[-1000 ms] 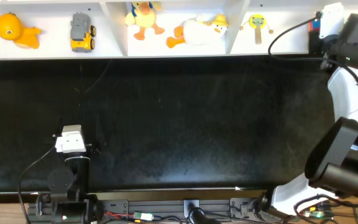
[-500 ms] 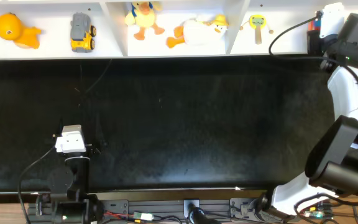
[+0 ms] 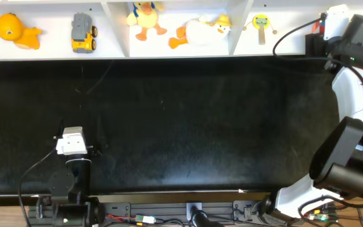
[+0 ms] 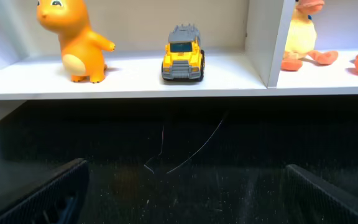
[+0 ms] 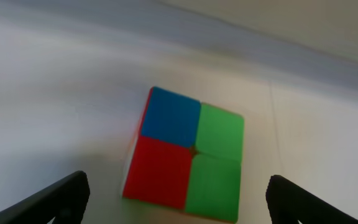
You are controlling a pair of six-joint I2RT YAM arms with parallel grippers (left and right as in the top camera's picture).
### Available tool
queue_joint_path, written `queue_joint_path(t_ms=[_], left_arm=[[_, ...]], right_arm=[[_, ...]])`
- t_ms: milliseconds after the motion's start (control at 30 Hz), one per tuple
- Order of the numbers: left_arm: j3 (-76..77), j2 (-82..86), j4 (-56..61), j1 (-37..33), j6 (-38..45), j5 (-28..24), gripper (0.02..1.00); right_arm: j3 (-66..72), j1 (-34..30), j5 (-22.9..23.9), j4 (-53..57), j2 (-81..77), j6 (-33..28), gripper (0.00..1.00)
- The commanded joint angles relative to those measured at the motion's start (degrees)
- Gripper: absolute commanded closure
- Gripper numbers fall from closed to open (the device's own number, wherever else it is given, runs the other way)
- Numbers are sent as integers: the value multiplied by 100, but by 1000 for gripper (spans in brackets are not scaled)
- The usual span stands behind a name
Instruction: Store Toys
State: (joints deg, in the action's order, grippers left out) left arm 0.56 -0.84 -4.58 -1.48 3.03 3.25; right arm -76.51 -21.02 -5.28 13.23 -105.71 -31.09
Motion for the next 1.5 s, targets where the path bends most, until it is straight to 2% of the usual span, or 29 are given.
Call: queue_joint_path(t_ms=[33,333,567,733,900,1000,1200,1333,1433,1500], left_arm=[[-11,68,-11,26,63,-13,20],[-11,68,-11,26,63,-13,20],[-11,68,-11,26,63,-13,20],[-11,68,-11,26,63,-13,20],[-11,68,-11,26,63,-13,20],[-11,68,-11,26,63,-13,20],[-11,68,-11,26,63,-13,20],[-11,68,-11,26,63,-13,20],[-11,68,-11,26,63,-13,20],[-11,68,-11,26,63,-13,20]], right_arm=[[-101,2,26,55,245,254,75],[780,0,-90,-133,1141,306,9],[1563,2,-138,-144,1862,566,5],[2044,144,-428,-168,2243,610,5],[2527,721,-402,-494,2533,608,5],[2828,1217,-223,-782,2712,680,3],[3622,2039,256,-1550,3250,1528,5],[4275,2365,269,-2006,3766,1845,5],[4817,2559,560,-2308,4266,2310,5],[5132,2669,693,-2518,4581,2411,5]])
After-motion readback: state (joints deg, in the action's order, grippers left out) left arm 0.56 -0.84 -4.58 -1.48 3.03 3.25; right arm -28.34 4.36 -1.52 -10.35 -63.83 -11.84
